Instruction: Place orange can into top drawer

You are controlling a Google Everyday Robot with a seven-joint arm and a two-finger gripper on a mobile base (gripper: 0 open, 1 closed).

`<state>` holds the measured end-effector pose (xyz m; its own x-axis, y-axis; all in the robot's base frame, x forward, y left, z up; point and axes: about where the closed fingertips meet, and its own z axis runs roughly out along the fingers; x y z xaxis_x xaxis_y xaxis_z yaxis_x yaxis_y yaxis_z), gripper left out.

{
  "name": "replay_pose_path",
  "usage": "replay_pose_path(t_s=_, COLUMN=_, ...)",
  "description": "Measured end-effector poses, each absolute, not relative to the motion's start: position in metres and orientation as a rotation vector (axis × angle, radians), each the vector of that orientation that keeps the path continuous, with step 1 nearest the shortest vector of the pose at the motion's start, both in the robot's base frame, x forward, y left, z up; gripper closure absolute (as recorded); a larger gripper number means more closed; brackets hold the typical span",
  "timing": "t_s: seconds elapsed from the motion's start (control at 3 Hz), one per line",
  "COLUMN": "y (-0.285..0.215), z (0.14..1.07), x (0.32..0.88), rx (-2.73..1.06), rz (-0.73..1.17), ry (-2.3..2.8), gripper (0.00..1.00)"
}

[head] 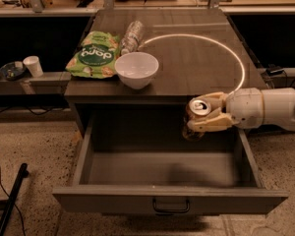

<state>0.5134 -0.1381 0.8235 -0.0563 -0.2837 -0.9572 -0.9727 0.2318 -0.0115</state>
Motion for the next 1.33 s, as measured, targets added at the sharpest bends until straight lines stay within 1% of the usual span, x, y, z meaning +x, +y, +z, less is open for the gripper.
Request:
replay_pose_path(t_s=0.33, y=-0.099, z=0.790, x=0.514, rx=-1.321, rz=0.868, ry=1.534, gripper=1.00)
replay_pose_path(t_s=0.67, y=-0.069, z=0.764, x=0.518, rx=-1.330, rz=0.889, ry=1.512, gripper=1.00)
replay_pose_path(t_s=1.0, y=-0.044, z=0.745, x=0.516, rx=-1.294, rz=0.931, ry=1.481, gripper=1.00)
replay_pose_path(t_s=1.33, y=-0.034, z=0.723, x=0.513, rx=-1.290, rz=0.943, ry=1.473, gripper=1.00)
